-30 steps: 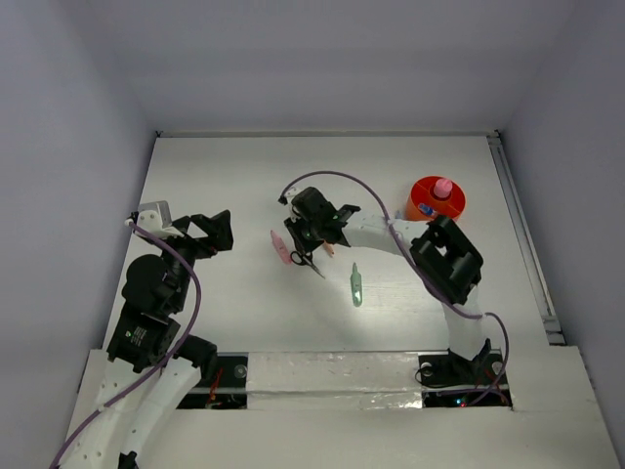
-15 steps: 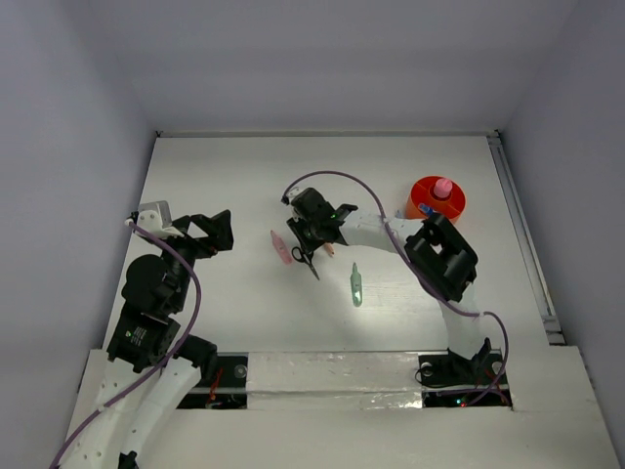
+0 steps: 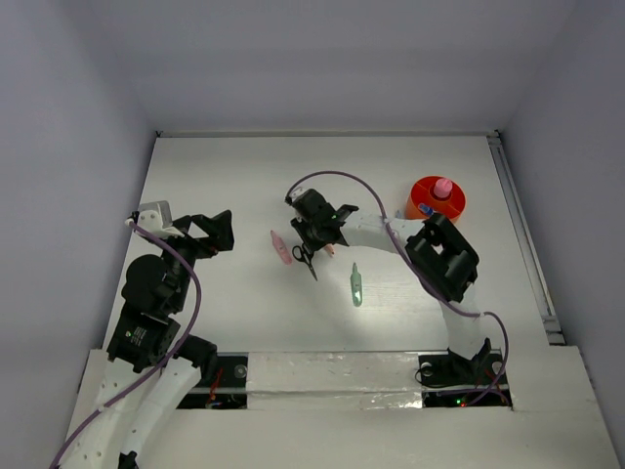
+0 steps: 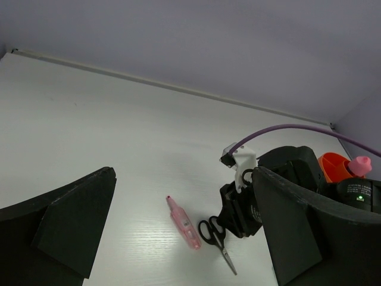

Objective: Sort the stationery into containers
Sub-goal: Place the scissors at the center of the board.

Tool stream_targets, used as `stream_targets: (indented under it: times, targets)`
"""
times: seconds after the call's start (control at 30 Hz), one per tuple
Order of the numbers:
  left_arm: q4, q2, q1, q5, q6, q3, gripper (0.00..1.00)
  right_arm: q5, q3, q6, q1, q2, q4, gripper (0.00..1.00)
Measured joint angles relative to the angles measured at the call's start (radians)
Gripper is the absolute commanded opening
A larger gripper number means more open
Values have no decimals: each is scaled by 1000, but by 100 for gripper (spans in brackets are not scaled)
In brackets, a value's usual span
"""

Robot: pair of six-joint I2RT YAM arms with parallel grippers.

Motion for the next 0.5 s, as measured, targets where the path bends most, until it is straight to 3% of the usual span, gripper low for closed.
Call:
stream_targets:
  times: [0.2,0.27,0.33,0.37,0.5]
  targets:
    - [0,0,0,2,0,0,99,0,0,0,0,4,-1,31]
    - [0,0,0,3,0,0,99,-2,2,0,0,14,4,23]
    - [0,-1,0,3,0,0,99,-4,6,1,0,18,10,5]
    - [0,-1,0,3,0,0,99,-6,7,-1,0,19,10,0]
    - [0,-4,0,3,0,0,99,-6,8,1,0,19,12,0]
